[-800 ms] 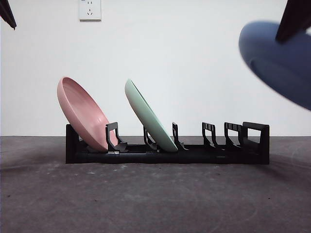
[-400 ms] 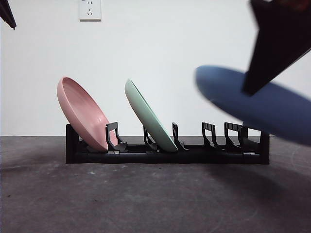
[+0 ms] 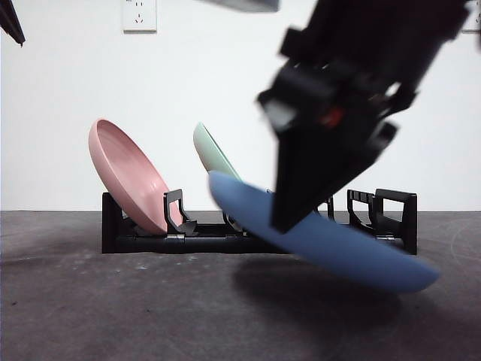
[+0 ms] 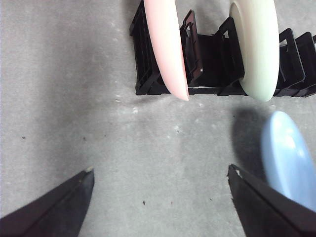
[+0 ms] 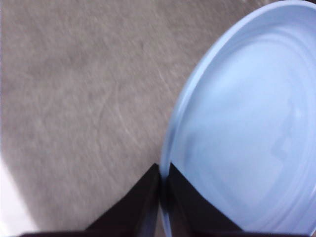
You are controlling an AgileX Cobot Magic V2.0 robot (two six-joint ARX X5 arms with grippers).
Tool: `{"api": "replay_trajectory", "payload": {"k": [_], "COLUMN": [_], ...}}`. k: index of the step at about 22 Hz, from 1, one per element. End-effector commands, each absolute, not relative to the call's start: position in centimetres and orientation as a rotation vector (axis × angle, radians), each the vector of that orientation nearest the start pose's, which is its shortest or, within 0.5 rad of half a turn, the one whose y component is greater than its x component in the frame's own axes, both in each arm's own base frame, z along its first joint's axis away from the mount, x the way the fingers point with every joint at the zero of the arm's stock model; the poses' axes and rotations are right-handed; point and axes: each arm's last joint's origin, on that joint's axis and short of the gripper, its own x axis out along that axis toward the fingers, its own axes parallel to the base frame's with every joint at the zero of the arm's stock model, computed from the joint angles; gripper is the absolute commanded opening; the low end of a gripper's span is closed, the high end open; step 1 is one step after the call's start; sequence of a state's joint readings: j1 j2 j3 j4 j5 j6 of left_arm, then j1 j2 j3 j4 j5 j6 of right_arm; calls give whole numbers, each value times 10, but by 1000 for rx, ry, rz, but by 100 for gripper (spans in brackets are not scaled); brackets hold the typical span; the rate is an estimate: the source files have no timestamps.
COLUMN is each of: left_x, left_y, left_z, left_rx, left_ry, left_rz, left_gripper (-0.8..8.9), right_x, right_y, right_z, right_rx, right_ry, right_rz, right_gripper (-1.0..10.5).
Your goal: Place the plate
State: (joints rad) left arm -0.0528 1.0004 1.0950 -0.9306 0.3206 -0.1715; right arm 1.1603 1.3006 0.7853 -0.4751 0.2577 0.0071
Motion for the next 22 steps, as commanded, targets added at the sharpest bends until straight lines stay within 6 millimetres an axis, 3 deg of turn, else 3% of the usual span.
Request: {"api": "replay_trajectory", "payload": {"k": [1,12,22], "left_x": [181,181,181], "left_y": [-19,-19,-19], "left_z": [345,345,345], "left_rx": [-257,-257,-257], "left_ry": [832,833,833], "left_rz": [-294,-294,-294], "left_gripper": [434,434,434], "right_x": [105,114,114], "right_y": [233,253,265], "right_z": [202,169,173], "right_rx": [-682,-798,-807], "right_ry": [756,758,678], "right_rz": [843,875,933], "right_gripper": [14,14,16]}}
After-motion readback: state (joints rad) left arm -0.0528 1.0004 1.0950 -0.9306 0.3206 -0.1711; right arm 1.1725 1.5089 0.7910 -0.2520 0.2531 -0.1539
